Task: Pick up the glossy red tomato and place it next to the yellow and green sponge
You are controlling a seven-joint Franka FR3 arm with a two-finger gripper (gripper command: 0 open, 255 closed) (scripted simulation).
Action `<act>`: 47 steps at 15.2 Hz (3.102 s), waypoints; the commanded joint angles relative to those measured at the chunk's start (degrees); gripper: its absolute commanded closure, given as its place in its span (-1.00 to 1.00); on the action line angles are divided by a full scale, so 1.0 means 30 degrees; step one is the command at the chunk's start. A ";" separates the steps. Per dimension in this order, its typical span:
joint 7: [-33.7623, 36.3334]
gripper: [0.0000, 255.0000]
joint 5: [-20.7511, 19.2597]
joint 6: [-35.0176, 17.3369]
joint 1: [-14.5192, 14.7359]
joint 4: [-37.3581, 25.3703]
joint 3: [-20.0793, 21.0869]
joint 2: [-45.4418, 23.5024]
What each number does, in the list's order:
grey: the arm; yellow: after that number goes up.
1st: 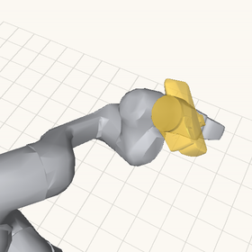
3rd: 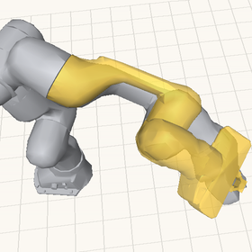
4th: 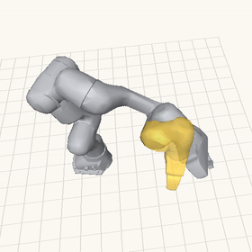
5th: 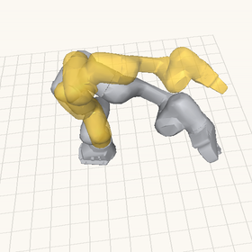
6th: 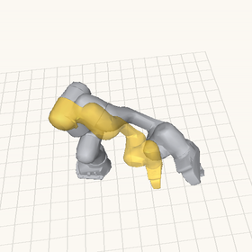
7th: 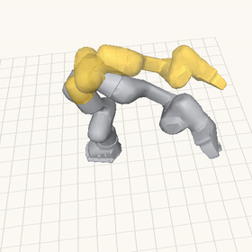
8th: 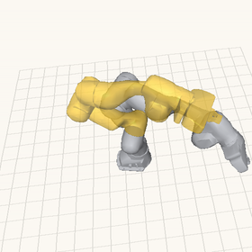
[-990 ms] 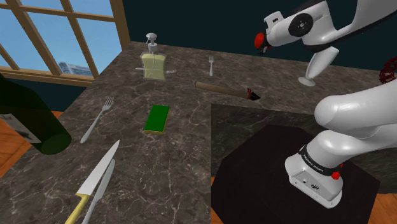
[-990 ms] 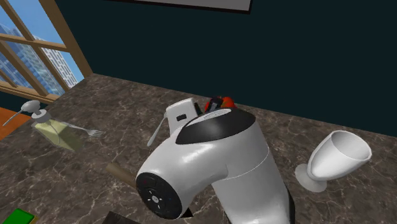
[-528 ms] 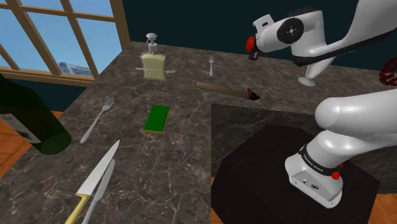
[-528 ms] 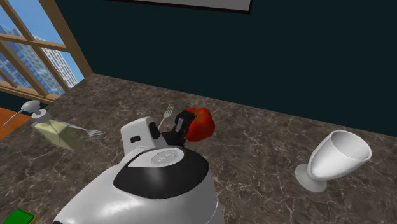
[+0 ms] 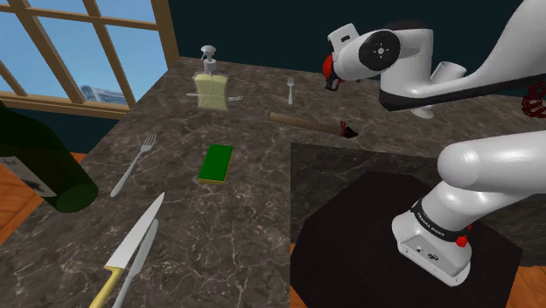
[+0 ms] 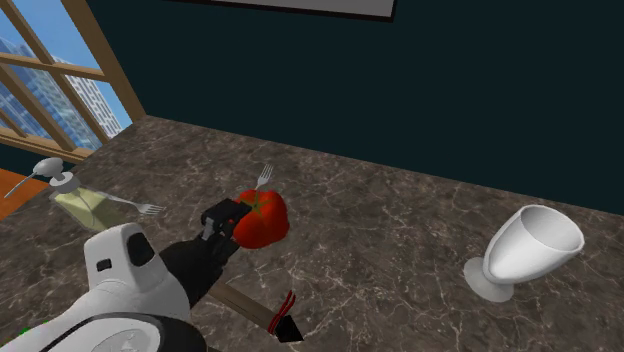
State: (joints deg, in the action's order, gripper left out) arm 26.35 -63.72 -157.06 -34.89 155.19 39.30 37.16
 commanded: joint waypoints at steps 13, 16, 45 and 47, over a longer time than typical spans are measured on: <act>0.0953 1.00 0.6040 0.8187 0.3492 -0.4007 0.6413 -0.1741; 0.1491 1.00 0.6530 0.9880 0.2950 -0.5568 0.8467 -0.2600; -0.0436 1.00 1.5243 2.0185 -1.2958 -2.6295 2.7261 0.4735; -0.0203 1.00 1.5321 1.9928 -1.2962 -2.6065 2.7377 0.4896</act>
State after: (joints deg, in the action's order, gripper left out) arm 25.41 -17.99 -97.13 -73.64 77.08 121.16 51.42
